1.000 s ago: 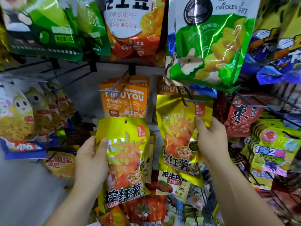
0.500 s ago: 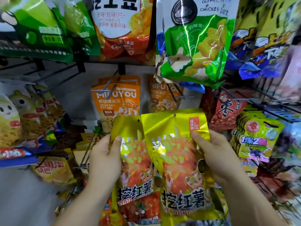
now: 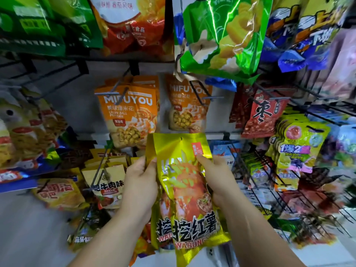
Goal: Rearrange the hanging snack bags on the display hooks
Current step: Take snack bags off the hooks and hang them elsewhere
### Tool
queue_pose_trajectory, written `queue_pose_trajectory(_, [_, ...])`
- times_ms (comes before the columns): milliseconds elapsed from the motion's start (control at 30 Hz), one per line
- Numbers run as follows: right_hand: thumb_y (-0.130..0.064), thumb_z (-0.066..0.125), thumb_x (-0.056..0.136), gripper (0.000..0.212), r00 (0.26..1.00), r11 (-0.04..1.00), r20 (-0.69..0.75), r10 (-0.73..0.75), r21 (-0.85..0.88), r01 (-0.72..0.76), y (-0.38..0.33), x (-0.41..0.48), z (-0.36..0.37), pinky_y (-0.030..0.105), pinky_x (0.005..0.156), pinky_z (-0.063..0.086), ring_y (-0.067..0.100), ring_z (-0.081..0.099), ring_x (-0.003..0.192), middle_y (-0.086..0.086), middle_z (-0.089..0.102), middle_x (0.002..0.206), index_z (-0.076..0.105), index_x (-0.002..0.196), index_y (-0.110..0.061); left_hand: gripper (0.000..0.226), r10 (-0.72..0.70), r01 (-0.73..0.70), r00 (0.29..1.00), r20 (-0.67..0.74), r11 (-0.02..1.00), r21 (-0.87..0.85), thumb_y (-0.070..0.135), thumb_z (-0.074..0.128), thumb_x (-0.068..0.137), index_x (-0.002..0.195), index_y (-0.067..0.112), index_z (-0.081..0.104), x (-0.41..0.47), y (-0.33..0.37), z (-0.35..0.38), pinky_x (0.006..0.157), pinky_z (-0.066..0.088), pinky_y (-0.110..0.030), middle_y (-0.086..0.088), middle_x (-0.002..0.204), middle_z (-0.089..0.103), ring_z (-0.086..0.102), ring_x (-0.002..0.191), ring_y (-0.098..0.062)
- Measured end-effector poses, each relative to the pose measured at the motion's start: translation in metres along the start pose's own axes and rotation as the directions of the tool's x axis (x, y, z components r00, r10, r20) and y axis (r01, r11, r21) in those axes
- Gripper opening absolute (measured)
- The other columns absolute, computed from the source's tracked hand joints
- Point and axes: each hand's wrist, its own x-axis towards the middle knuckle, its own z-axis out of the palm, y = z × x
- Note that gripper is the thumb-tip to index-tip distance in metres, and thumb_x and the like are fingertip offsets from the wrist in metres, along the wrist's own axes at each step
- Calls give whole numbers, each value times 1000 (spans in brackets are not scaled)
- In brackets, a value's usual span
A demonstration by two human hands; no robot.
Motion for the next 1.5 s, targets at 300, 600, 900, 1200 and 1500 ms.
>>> queue_pose_trajectory(300, [-61,62,71,49,970,986,-186,-158,-79,146,11,6,15,60,80,58,35,70,82,12,72,83,66,79,-14,21,74,-74,997,0,997,-22,47,48,103,110,36,65,-15,12,14,77,44,-1,26,98,69,62,86,22])
queue_pose_trajectory(600, [-45,77,86,42,970,987,-182,-161,-48,155,6,11,9,43,63,47,22,56,67,3,58,69,56,79,-9,18,73,-70,996,-51,996,56,15,57,106,100,19,74,3,0,16,63,58,-20,8,86,80,75,77,-7])
queue_pose_trajectory(900, [-41,76,91,44,978,982,-87,-189,-43,186,-35,54,-12,39,94,54,10,63,96,-11,64,106,53,123,-21,15,110,-92,969,-223,992,89,12,61,103,93,12,72,21,4,-1,55,53,-19,14,68,75,69,62,0])
queue_pose_trajectory(1200, [-36,70,89,67,968,936,-13,-249,-261,237,-95,171,-1,41,104,51,34,61,126,16,61,141,48,148,-11,17,65,-41,911,-408,997,68,21,64,103,91,13,72,22,1,-35,78,62,-48,-13,92,78,75,88,-37])
queue_pose_trajectory(1500, [-10,50,106,29,960,915,-37,-276,-314,251,-99,161,17,8,50,45,23,67,88,23,68,126,64,128,3,15,64,-53,889,-453,998,37,23,64,103,94,17,74,15,7,-44,67,59,-36,-2,84,80,76,78,-23])
